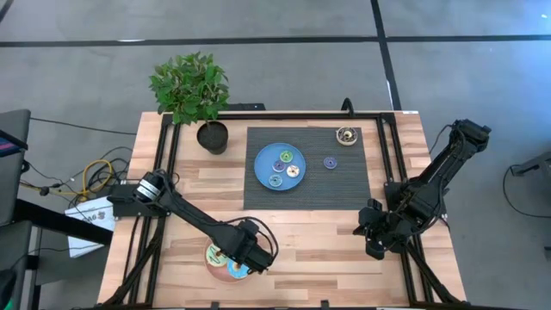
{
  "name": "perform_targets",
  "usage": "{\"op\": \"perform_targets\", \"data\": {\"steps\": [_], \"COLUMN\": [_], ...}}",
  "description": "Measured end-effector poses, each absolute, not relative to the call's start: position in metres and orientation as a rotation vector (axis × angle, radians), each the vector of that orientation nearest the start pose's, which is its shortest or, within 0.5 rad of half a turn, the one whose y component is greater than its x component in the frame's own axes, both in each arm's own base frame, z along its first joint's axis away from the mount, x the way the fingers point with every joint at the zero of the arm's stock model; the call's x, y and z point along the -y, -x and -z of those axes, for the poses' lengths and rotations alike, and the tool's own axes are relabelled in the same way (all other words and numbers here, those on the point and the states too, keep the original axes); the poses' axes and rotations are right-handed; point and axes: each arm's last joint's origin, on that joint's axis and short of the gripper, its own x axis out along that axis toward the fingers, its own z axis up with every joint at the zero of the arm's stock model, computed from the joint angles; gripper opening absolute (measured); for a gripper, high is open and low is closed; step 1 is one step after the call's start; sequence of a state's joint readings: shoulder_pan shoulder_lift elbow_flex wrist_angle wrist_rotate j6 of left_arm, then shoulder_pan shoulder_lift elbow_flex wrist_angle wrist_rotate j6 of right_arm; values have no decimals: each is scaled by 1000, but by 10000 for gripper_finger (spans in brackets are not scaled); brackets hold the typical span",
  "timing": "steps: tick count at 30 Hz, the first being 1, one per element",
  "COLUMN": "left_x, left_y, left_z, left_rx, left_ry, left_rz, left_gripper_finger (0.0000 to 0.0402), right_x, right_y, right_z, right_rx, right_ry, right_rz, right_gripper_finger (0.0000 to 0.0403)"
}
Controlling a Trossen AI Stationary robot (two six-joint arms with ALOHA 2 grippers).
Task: Pick & Place donuts
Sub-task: Put the small violet donut on the blue plate
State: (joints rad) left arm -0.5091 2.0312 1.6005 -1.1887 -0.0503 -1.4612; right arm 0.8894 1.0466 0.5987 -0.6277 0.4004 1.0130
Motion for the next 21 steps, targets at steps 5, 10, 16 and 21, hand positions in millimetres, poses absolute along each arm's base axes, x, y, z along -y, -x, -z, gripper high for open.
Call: {"op": "perform_targets", "data": {"steps": [5,10,16,21], "left_x": [178,171,158,146], "left_y": [-330,-323,-313,-317], "left_z": [-210,-239,-275,-290], "left_rx": [-1329,-1208,-1084,-1076], "left_ry": [646,611,471,287], "left_rz": [-883,-871,-731,-554], "left_gripper_finger": [240,238,176,73], "right_x": [-132,-133,-130,-125], "right_y": [-122,-122,-126,-132], "right_z": [-197,-197,-198,-198], "right_rx": [-957,-952,-943,-935], "right_ry": [-288,-294,-328,-358], "right_rz": [38,35,63,107], "right_gripper_finger": [0,0,0,0]}}
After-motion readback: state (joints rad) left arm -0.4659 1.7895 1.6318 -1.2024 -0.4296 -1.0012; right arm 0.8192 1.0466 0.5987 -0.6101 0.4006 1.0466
